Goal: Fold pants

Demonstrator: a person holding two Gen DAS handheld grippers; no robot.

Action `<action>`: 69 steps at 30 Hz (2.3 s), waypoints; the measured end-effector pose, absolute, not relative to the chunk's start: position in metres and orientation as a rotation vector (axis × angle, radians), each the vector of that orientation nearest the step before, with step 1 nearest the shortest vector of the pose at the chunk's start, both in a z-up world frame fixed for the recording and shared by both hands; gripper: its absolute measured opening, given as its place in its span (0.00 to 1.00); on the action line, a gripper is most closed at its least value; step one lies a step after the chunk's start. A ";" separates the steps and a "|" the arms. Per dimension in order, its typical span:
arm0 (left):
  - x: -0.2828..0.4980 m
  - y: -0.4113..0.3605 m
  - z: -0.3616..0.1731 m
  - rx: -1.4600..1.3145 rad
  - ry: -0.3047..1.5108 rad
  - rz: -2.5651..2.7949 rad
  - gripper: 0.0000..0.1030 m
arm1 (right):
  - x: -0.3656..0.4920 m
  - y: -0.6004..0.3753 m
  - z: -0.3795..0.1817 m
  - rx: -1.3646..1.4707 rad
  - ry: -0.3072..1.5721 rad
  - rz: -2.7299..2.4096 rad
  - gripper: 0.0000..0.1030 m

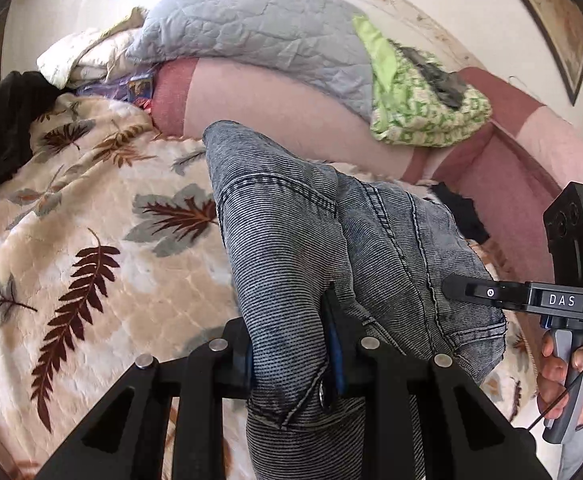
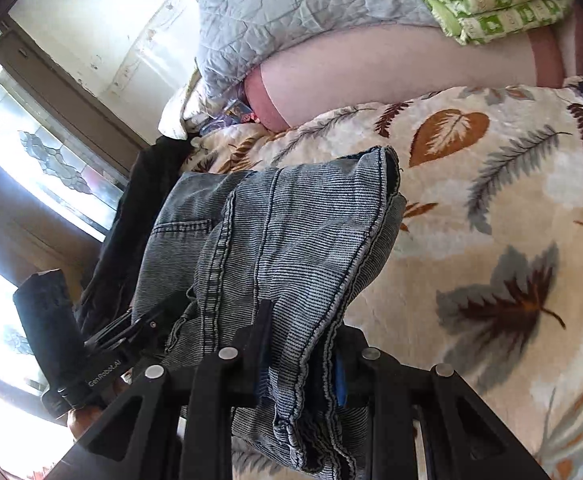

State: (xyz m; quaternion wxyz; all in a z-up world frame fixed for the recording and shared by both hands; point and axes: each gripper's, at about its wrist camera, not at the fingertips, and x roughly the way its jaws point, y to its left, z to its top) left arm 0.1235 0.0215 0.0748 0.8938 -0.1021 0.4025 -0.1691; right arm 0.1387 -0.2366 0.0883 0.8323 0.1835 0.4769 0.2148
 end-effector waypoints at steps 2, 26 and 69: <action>0.132 0.022 0.061 -0.207 0.853 -0.336 0.29 | 0.149 -0.231 0.071 0.394 1.032 0.449 0.25; 0.092 0.015 -0.013 -0.009 0.933 -0.128 0.79 | 0.114 -0.211 -0.024 0.181 1.161 0.207 0.66; -0.047 -0.018 0.075 -0.060 0.714 -0.015 0.90 | -0.053 -0.214 0.044 -0.085 0.631 0.159 1.00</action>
